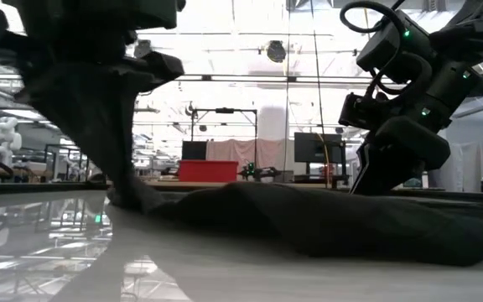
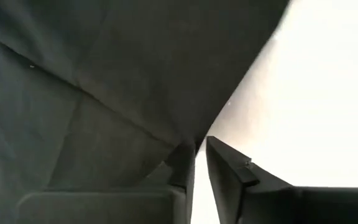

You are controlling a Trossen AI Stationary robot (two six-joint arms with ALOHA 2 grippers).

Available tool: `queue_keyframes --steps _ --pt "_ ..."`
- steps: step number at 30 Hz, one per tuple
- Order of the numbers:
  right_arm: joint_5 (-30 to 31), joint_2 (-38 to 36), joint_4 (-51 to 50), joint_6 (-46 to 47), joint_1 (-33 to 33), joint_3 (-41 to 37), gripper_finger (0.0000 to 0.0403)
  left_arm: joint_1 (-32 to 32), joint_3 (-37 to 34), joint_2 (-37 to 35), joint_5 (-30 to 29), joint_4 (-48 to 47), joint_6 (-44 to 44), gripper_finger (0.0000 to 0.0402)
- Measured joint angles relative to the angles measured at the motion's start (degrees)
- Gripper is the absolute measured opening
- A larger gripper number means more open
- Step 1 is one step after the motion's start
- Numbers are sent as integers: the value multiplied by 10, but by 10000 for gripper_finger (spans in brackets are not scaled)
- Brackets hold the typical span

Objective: Roll towel
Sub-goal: Roll the black towel

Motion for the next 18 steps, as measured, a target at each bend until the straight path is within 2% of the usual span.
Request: queue_keyframes --steps 5,10,15,18 --pt "-3 -3 -2 -9 0 2 124 -5 0 0 1 0 -53 101" --pt "-33 -35 -20 -47 1 17 136 -7 0 -12 20 -22 -63 147" --pt "-12 -81 -17 -112 -15 22 152 6 3 -44 -59 -25 -59 155" --pt "-28 -93 -55 -136 -40 22 155 36 -9 -48 -66 8 -41 147"
